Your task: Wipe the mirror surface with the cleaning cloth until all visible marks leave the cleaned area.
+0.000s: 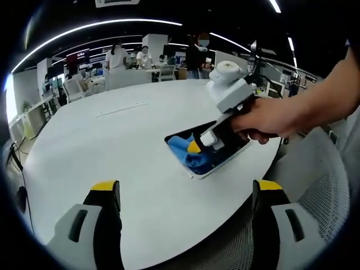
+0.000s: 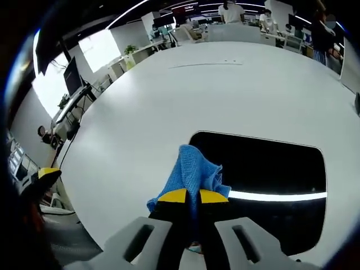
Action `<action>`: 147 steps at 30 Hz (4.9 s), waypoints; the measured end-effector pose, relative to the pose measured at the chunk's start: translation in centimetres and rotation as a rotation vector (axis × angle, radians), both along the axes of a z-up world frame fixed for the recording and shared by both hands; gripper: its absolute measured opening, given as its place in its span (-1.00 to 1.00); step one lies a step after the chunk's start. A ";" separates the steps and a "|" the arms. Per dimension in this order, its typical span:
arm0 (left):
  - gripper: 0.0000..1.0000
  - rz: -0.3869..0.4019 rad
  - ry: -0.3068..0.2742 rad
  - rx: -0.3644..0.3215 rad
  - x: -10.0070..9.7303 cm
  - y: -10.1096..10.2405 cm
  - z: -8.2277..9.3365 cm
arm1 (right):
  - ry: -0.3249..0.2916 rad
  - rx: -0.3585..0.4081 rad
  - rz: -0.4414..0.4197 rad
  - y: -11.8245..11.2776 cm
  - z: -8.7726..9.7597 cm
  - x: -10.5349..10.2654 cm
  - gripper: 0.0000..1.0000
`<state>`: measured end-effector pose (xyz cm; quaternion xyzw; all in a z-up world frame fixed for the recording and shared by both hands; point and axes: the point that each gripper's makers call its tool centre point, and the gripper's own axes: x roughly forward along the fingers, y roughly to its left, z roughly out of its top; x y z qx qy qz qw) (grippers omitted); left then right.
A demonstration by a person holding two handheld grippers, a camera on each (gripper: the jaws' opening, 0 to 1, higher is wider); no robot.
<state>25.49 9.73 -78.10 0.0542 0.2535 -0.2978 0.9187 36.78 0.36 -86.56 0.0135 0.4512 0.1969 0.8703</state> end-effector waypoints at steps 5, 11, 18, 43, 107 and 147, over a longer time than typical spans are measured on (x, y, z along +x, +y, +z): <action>0.95 0.005 0.003 -0.008 0.0 0.1 0.0 | 0.000 -0.006 0.004 0.1 -0.1 1.5 -0.99; 0.98 0.023 -0.045 -0.103 0.6 0.0 1.6 | -0.007 -0.026 0.019 0.1 -0.2 3.3 -0.99; 0.98 0.010 -0.030 -0.112 0.9 -0.1 1.3 | -0.008 -0.029 0.015 0.3 -0.3 5.7 -0.99; 0.98 -0.046 0.032 -0.053 0.8 -0.5 -0.5 | -0.005 -0.018 0.025 -0.4 -0.3 7.0 -0.99; 0.98 -0.022 -0.004 -0.030 1.2 0.2 -0.1 | -0.029 -0.076 -0.027 -5.1 -0.3 3.8 -0.99; 0.98 -0.050 -0.033 -0.065 1.8 -0.6 1.0 | 0.010 0.012 -0.014 -4.5 0.2 -3.4 -0.99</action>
